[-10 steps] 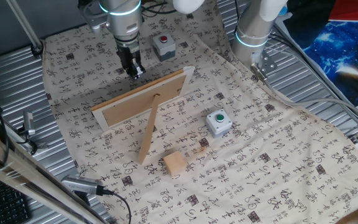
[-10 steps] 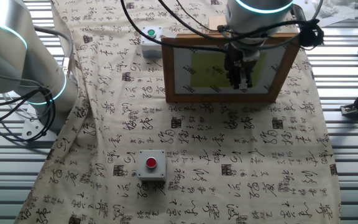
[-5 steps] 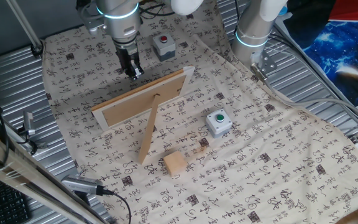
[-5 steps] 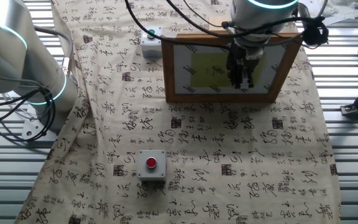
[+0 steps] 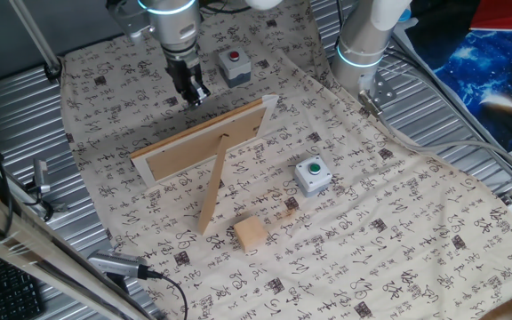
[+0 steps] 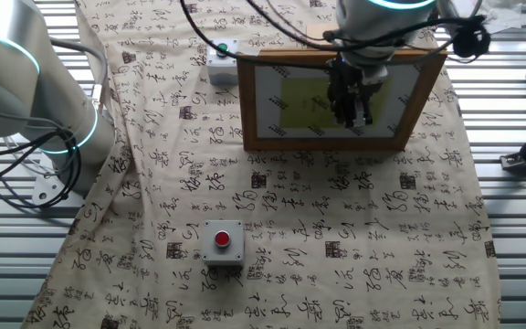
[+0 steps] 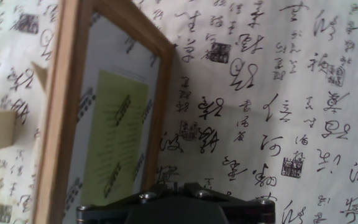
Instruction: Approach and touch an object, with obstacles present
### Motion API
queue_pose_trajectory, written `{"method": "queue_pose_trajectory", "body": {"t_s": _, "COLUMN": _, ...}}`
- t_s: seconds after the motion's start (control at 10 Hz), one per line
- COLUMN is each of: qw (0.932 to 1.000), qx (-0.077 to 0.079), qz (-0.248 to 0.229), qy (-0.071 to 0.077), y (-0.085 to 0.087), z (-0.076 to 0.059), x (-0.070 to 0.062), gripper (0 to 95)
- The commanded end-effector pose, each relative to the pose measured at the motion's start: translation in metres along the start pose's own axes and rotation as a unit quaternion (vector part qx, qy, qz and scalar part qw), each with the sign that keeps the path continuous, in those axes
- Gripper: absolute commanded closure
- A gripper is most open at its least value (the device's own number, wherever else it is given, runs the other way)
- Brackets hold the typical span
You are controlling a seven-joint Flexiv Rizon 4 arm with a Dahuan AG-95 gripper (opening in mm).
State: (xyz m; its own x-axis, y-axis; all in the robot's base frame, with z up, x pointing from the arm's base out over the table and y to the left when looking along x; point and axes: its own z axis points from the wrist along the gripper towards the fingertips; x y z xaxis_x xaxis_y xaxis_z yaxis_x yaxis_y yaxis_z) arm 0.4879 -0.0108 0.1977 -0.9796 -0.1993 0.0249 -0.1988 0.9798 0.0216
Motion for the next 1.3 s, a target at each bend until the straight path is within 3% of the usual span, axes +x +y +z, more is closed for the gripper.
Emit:
{"method": "queue_pose_trajectory", "body": {"t_s": 0.1, "qw": 0.9995, "qx": 0.005, "qz": 0.03, "qy": -0.004, "y": 0.0, "z": 0.0, "x": 0.001, "gripper": 95.0}}
{"method": "queue_pose_trajectory", "body": {"t_s": 0.5, "qw": 0.9995, "qx": -0.004, "qz": 0.03, "qy": -0.011, "y": 0.0, "z": 0.0, "x": 0.0, "gripper": 95.0}}
{"method": "queue_pose_trajectory", "body": {"t_s": 0.9, "qw": 0.9993, "qx": 0.002, "qz": 0.037, "qy": -0.011, "y": -0.001, "z": 0.004, "x": -0.001, "gripper": 95.0}}
{"method": "queue_pose_trajectory", "body": {"t_s": 1.0, "qw": 0.9993, "qx": 0.015, "qz": 0.035, "qy": -0.008, "y": -0.01, "z": 0.01, "x": 0.0, "gripper": 95.0}}
{"method": "queue_pose_trajectory", "body": {"t_s": 1.2, "qw": 0.9995, "qx": 0.014, "qz": 0.026, "qy": -0.01, "y": -0.036, "z": 0.03, "x": 0.006, "gripper": 95.0}}
{"method": "queue_pose_trajectory", "body": {"t_s": 1.3, "qw": 0.9996, "qx": 0.015, "qz": 0.019, "qy": -0.011, "y": -0.056, "z": 0.046, "x": 0.011, "gripper": 95.0}}
